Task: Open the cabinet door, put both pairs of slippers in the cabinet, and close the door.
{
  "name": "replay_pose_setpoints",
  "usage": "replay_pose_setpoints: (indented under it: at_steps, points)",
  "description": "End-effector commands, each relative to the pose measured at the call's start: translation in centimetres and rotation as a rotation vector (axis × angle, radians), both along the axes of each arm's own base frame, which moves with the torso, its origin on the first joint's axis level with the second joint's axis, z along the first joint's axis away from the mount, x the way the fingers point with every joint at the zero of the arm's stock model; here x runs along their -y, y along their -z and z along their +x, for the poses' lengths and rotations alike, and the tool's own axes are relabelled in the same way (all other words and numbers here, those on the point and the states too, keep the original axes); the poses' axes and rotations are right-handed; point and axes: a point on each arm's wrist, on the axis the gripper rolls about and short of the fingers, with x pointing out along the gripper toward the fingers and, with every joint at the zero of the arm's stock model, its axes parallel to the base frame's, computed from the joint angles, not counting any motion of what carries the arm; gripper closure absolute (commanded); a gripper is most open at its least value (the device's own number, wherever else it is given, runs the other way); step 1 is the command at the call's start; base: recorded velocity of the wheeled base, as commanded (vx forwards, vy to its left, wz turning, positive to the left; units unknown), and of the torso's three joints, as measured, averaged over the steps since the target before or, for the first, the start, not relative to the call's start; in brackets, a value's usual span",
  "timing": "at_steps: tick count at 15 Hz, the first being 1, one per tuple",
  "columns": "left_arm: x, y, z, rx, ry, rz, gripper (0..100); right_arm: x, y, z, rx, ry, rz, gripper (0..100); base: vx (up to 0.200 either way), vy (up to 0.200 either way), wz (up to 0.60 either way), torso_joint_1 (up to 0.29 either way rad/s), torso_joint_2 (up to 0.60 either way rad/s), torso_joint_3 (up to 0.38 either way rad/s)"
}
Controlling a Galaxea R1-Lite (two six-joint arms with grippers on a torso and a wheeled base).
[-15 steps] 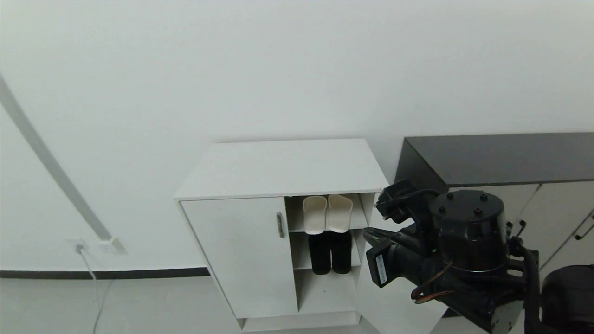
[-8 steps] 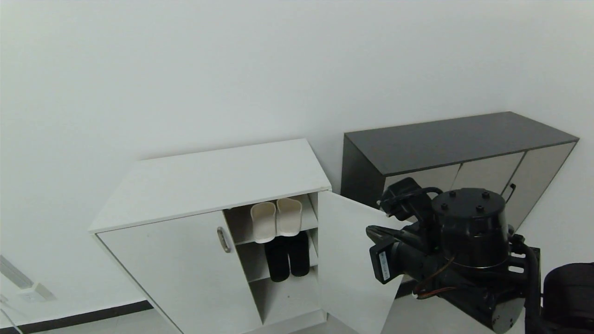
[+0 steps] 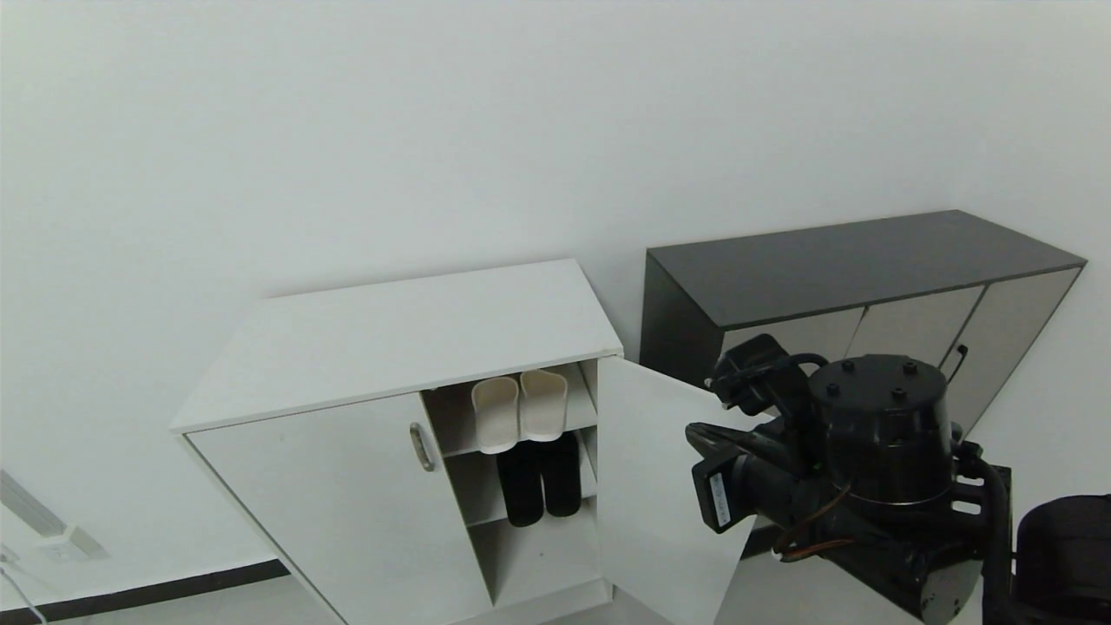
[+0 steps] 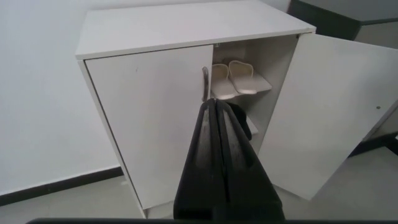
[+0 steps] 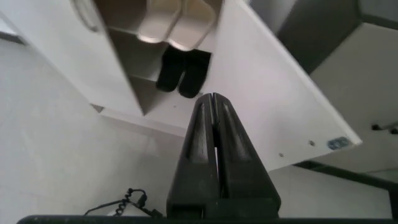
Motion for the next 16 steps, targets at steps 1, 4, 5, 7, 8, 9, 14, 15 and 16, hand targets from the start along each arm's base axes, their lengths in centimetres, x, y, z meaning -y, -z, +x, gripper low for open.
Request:
replay_pose_setpoints:
  at_steps: [1,4,5,7,8,9,14,15,16]
  points:
    - [0.0,0.0,0.0,-0.002,0.000,-0.001,100,0.0,0.1,0.0,0.002,-0.002,0.002,100,-0.200,0.000,0.00,0.002,0.00,0.002]
    - [0.0,0.0,0.0,-0.002,0.000,0.001,100,0.1,0.3,-0.1,0.000,-0.003,-0.009,100,-0.200,0.000,0.00,0.002,0.00,0.004]
    - [0.0,0.0,0.0,-0.002,0.000,0.001,100,0.1,0.3,0.0,0.001,-0.001,-0.016,100,-0.200,0.000,0.00,0.012,0.01,-0.002]
    - [0.0,0.0,0.0,-0.002,0.000,-0.001,100,0.4,1.0,0.8,0.002,0.017,-0.061,100,-0.100,0.000,0.00,0.004,0.01,0.001]
    - [0.0,0.0,0.0,-0.002,0.000,-0.001,100,0.5,1.2,1.3,0.003,0.030,-0.058,100,0.000,0.000,0.00,0.000,0.00,0.000]
    - [0.0,0.0,0.0,-0.001,0.000,-0.001,100,0.5,1.3,1.7,0.005,0.043,-0.053,100,0.000,0.000,0.00,0.000,0.00,0.000]
    - [0.0,0.0,0.0,-0.002,0.001,-0.001,100,3.6,1.9,12.0,0.028,0.247,0.007,100,0.000,0.000,0.00,0.000,0.00,0.000]
    - [0.0,0.0,0.0,-0.002,0.000,-0.001,100,4.0,2.3,13.3,0.013,0.251,0.005,100,0.000,0.000,0.00,0.000,0.00,0.000]
    - [0.0,-0.1,0.0,0.001,0.000,-0.001,100,4.5,2.8,14.9,-0.007,0.275,0.002,100,0.000,0.000,0.00,0.000,0.00,0.000]
